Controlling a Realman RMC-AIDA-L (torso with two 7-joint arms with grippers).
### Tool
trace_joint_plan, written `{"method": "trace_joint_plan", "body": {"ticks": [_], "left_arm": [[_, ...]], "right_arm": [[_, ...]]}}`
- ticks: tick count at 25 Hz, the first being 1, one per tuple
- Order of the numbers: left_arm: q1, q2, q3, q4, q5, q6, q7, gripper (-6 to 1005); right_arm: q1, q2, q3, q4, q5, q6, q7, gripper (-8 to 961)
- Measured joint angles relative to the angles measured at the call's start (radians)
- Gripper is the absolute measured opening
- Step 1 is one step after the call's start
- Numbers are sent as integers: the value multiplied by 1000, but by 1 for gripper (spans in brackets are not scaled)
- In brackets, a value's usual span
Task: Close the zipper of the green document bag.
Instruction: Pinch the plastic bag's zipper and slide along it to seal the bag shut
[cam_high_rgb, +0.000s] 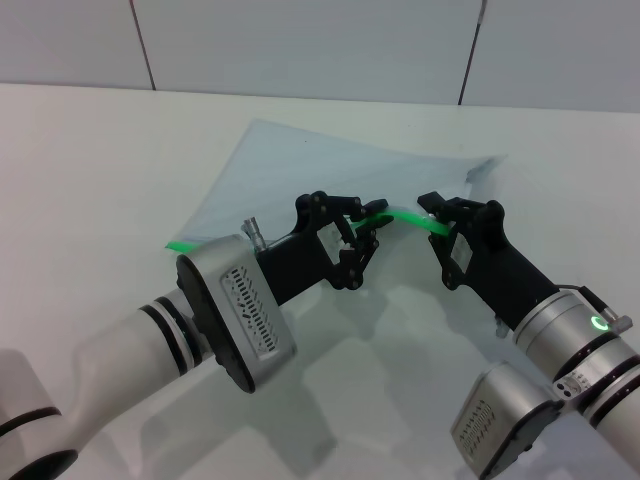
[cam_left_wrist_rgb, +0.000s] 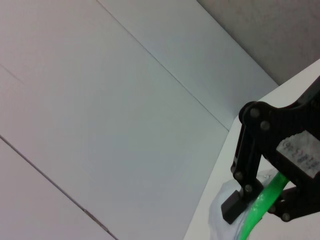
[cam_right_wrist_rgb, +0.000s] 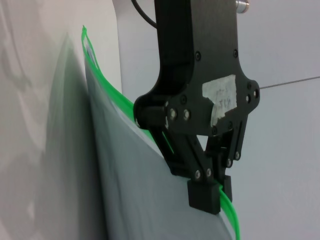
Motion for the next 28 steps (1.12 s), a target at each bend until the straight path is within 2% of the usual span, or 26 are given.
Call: {"method": "trace_joint_plan", "body": {"ticks": [15, 28], "left_arm": [[4, 0, -3, 0, -17, 0, -3, 85], [19, 3, -2, 5, -81, 2, -2, 89]], "right_arm": [[6, -2, 10, 53, 10, -8, 112, 30], [-26, -5, 86, 101, 15, -11, 193, 28]]}}
